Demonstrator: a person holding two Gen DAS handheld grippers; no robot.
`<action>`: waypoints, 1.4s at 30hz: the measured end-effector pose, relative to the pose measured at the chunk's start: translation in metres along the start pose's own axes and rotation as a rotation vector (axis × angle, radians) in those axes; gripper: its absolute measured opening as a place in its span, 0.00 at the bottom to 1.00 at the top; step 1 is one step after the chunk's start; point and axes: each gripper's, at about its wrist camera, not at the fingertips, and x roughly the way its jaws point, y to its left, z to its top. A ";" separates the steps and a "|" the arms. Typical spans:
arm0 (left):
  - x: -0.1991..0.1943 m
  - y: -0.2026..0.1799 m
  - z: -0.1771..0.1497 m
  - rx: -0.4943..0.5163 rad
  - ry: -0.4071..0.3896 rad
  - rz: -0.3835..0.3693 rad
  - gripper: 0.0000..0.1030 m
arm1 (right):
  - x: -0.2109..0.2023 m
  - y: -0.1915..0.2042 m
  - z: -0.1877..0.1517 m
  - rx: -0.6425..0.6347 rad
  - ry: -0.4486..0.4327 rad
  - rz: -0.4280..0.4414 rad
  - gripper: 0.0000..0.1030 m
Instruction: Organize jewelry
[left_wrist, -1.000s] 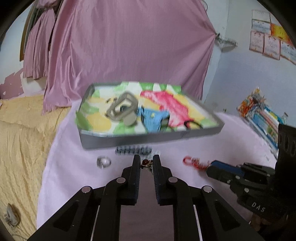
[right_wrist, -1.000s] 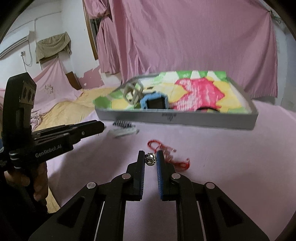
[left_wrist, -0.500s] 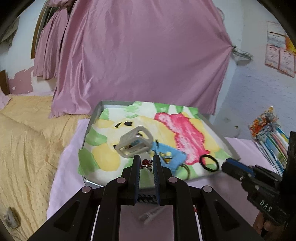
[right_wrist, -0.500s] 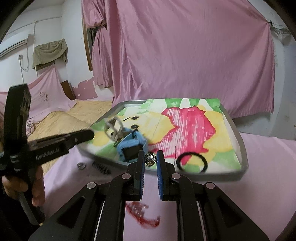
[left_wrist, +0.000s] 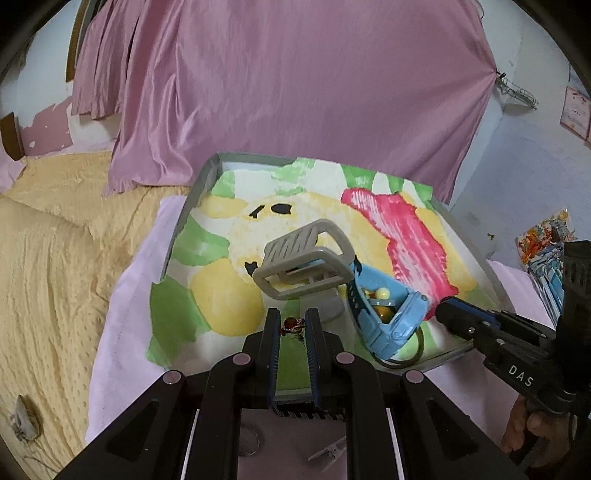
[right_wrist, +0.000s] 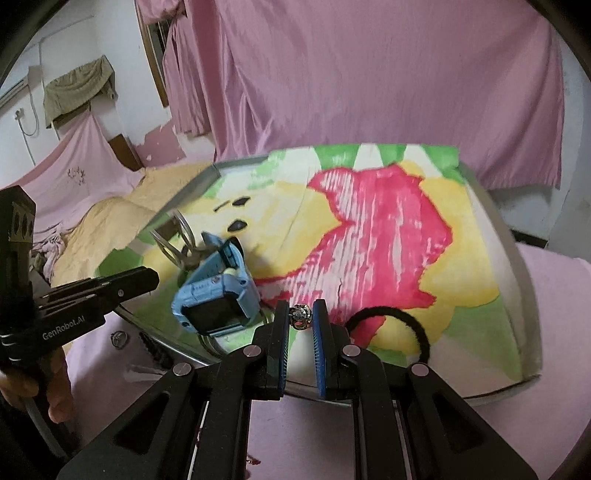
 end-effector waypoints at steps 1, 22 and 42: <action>0.002 0.000 0.000 0.001 0.009 0.004 0.13 | 0.003 0.000 0.001 -0.004 0.012 -0.005 0.11; -0.003 -0.003 -0.001 0.010 0.007 0.001 0.25 | -0.009 0.004 -0.002 -0.018 -0.016 -0.024 0.27; -0.088 0.006 -0.034 -0.022 -0.313 -0.071 0.94 | -0.112 0.021 -0.053 0.055 -0.414 -0.037 0.92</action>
